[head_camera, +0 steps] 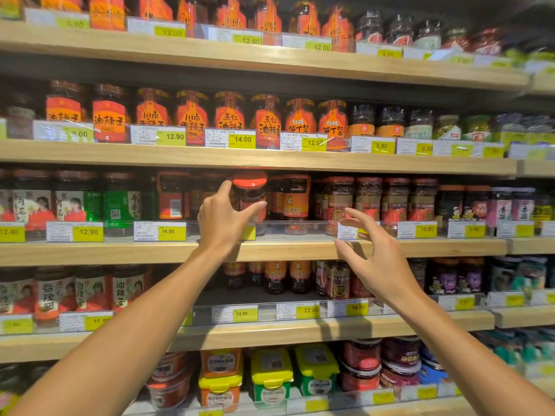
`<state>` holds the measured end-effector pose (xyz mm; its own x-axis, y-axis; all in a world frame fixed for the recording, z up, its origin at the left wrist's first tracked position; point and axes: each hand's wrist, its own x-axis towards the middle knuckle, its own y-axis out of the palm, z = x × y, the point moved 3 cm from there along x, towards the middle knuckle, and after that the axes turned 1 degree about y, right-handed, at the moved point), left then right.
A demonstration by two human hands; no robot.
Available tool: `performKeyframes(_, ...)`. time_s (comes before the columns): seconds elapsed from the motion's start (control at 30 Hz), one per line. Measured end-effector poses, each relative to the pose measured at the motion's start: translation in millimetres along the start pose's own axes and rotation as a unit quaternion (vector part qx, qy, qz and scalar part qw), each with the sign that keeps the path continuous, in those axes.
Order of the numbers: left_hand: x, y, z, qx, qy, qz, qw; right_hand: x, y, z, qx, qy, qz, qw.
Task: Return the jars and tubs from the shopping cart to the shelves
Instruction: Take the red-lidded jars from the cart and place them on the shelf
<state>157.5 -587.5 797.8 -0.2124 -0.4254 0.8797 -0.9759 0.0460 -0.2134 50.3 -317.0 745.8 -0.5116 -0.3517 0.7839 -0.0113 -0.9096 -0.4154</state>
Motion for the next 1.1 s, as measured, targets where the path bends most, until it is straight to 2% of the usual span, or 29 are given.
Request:
performKeyframes(0.13,8,1,-6,0.065,-0.021,0.018,0.998,1,-1,-3,0.007,0.008,0.001,1.0)
performKeyframes(0.27,16,10,-12,0.123,-0.024,0.076,0.989,3,4,-2,0.007,0.002,0.003,1.0)
performKeyframes(0.57,1,2,-14,0.181,-0.014,0.174,0.968,1,3,1,-0.015,-0.006,0.017,1.0)
performKeyframes(0.83,-53,-45,-7,0.119,0.201,0.192,0.953,-12,-2,11,-0.082,-0.033,0.059,0.994)
performKeyframes(1.1,-104,-45,-32,0.104,0.327,0.29,0.893,-54,-30,9,-0.174,-0.037,0.085,0.98)
